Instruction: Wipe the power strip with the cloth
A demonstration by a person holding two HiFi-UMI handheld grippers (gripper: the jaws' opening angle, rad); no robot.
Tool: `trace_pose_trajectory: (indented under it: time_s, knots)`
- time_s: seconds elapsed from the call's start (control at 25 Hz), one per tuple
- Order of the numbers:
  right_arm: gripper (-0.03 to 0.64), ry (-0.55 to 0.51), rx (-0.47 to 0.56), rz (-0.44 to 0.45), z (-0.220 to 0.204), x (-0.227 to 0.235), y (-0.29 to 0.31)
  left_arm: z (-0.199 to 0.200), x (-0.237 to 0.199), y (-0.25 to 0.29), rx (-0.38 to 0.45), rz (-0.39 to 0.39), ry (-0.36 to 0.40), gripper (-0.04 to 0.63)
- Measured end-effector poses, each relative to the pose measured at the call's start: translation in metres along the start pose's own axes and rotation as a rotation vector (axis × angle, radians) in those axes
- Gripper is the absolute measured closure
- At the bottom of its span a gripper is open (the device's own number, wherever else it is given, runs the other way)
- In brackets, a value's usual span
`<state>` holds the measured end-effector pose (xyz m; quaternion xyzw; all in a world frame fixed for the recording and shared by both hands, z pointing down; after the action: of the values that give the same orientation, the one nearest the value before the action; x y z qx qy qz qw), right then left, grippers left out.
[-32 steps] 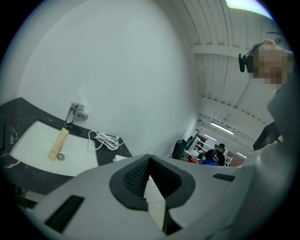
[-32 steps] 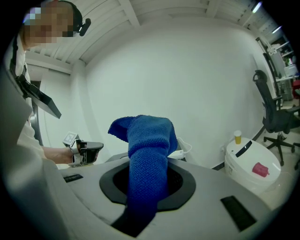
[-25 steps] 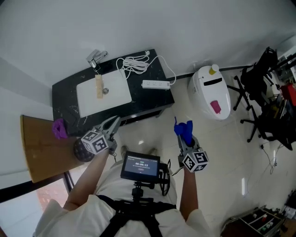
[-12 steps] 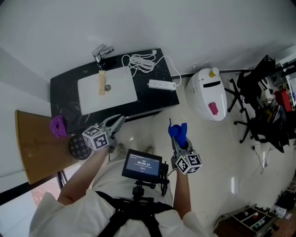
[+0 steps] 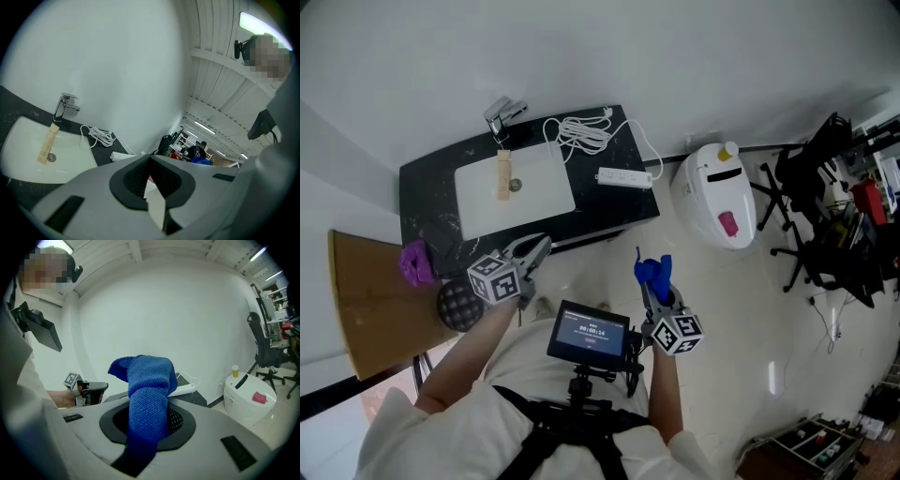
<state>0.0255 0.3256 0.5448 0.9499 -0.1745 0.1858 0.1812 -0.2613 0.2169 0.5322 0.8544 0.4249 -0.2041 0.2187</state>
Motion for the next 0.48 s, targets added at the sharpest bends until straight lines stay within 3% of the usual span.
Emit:
trace_pose_trajectory:
  time_s: [0.48]
  knots:
    - [0.532,-0.017,0.029,-0.006,0.01,0.024,-0.014,0.006,0.005,0.001,0.009,0.05,0.015,0.592]
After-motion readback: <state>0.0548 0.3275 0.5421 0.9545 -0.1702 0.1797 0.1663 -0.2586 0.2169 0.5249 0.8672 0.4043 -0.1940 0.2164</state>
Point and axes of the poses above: the fingertips, and each gripper's own axes: y forward along the fingers, x to its right, z out of its top, the point moved 4 cm from there along -y, backward along the fingers, and after that the axes turned 2 degrees about y, right-handed, at the moved point
